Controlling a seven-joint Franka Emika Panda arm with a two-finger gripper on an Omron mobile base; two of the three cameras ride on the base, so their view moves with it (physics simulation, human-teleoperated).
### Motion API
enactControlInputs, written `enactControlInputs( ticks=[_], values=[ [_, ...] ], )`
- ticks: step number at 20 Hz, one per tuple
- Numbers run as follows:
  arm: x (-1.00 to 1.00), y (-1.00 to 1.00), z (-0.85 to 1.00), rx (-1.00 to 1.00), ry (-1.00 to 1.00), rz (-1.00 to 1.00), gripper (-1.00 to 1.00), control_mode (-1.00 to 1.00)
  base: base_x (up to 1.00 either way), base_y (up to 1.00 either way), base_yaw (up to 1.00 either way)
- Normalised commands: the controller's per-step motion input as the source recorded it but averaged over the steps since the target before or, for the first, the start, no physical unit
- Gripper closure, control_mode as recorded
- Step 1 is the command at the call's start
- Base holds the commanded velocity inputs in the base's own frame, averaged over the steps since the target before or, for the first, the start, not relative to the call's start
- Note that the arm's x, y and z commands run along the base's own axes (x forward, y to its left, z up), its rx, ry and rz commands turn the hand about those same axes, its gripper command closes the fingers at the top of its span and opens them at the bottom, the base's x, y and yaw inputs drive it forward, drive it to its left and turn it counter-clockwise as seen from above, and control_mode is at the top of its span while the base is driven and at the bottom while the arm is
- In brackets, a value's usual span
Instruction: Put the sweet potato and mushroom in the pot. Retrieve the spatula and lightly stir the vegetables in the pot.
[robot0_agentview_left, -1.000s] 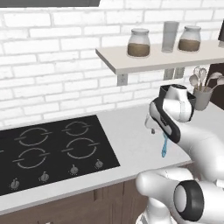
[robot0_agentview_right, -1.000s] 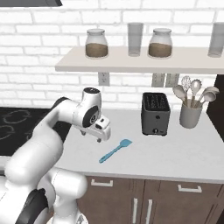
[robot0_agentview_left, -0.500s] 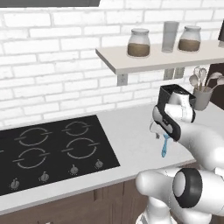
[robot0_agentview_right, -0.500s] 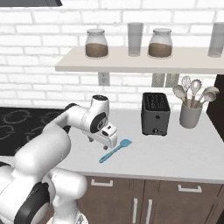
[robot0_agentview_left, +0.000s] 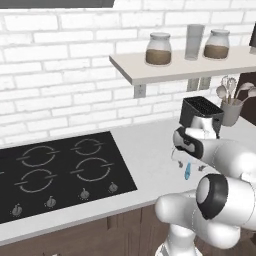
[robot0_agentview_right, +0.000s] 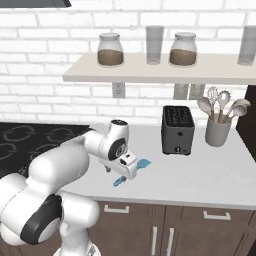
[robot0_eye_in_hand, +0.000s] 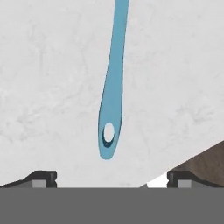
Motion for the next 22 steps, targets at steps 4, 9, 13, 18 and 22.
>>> enactControlInputs(
  ticks=[4,9,13,18,22],
  values=[
    [0.21,-0.14,-0.32,0.00,0.07,-0.06,-1.00,-1.00,0.00,0.00,0.00],
    [0.24,-0.03,-0.25,0.00,0.07,-0.07,-1.00,-1.00,0.00,0.00,0.00],
    [0.15,0.00,-0.21,0.00,0.07,-0.04,-1.00,-1.00,0.00,0.00,0.00],
    [0.03,-0.03,-0.19,0.00,0.07,-0.04,-1.00,-1.00,0.00,0.00,0.00],
    [0.00,-0.01,-0.23,0.00,0.04,-0.04,-1.00,-1.00,0.00,0.00,0.00]
  ],
)
